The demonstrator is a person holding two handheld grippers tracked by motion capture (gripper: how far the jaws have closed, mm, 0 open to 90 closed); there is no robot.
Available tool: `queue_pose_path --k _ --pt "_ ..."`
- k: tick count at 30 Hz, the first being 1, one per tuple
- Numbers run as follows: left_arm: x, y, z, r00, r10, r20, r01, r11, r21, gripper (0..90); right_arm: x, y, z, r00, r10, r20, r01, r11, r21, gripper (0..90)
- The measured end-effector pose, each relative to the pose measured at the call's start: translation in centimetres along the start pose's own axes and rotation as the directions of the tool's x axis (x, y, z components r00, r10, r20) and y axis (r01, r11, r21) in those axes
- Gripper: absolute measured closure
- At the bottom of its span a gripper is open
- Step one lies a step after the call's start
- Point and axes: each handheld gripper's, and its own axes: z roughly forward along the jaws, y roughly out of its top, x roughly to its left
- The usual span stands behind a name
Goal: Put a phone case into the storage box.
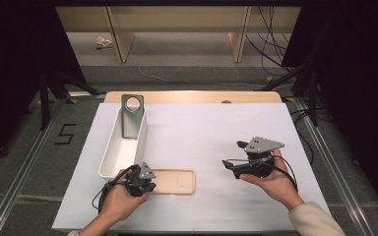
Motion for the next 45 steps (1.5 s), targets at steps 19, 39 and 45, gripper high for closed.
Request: queue_pose_path --k 19,39,45 --pt "-0.3 0.4 1.0 0.9993 0.020 -0.030 -0.019 0.9995 0.026 90.0 0.0 0.0 0.1 1.0000 -0.001 -0.004 0.001 1.000 -0.001 16.9" --pt "-1.6 0.4 0.9 0.9927 -0.062 0.103 0.054 0.9951 0.083 90.0 0.0 0.0 0.1 1.0000 0.001 -0.002 -0.001 1.000 -0.001 16.9" --pt "-2.7 0.7 1.0 0.9843 -0.064 0.164 0.049 0.9944 0.094 90.0 0.0 -0.1 0.1 1.0000 0.002 -0.001 -0.002 1.000 0.000 16.9"
